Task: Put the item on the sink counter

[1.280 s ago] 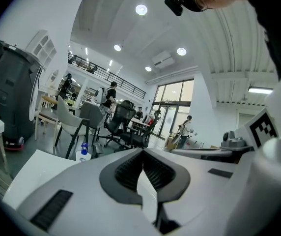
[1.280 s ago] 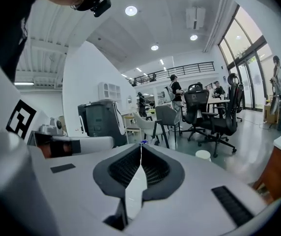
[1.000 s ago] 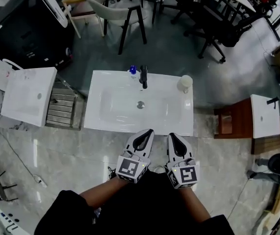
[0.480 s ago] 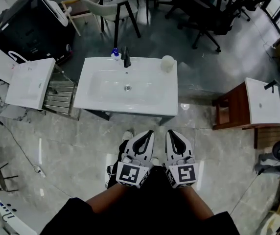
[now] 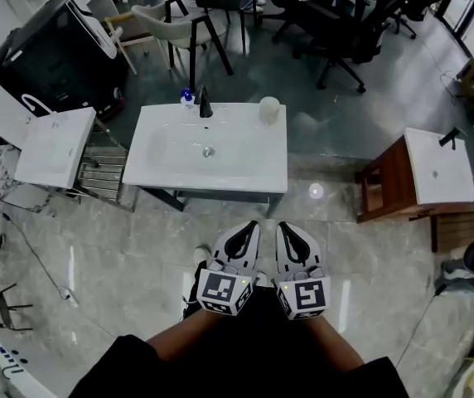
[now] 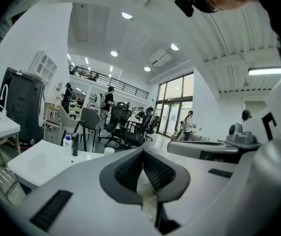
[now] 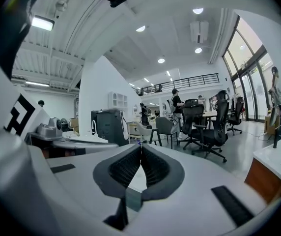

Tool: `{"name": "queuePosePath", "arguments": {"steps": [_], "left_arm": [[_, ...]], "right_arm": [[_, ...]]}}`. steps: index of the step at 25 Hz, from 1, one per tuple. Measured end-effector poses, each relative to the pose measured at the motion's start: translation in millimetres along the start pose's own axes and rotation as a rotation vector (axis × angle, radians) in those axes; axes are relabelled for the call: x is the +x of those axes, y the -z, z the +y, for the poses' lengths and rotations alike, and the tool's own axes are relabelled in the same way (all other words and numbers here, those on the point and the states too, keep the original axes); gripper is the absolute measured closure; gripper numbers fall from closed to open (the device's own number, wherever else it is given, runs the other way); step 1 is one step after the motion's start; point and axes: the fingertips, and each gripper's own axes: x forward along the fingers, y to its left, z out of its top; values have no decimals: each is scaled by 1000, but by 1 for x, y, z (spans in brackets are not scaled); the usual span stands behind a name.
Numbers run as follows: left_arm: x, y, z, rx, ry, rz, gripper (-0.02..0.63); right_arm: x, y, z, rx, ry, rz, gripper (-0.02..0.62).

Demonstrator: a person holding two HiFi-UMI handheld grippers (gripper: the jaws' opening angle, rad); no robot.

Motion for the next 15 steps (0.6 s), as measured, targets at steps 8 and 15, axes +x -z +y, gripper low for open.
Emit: {"name": "queuePosePath", "arguments": {"steps": [8, 15], "left_arm": [[-10, -6, -9, 45, -8, -32, 594], [-17, -7, -6, 57, -5, -37, 594]], "right_arm": [[-7, 1, 4, -13, -9, 4, 565], [-5, -1, 16, -25, -30, 4, 565]]}}
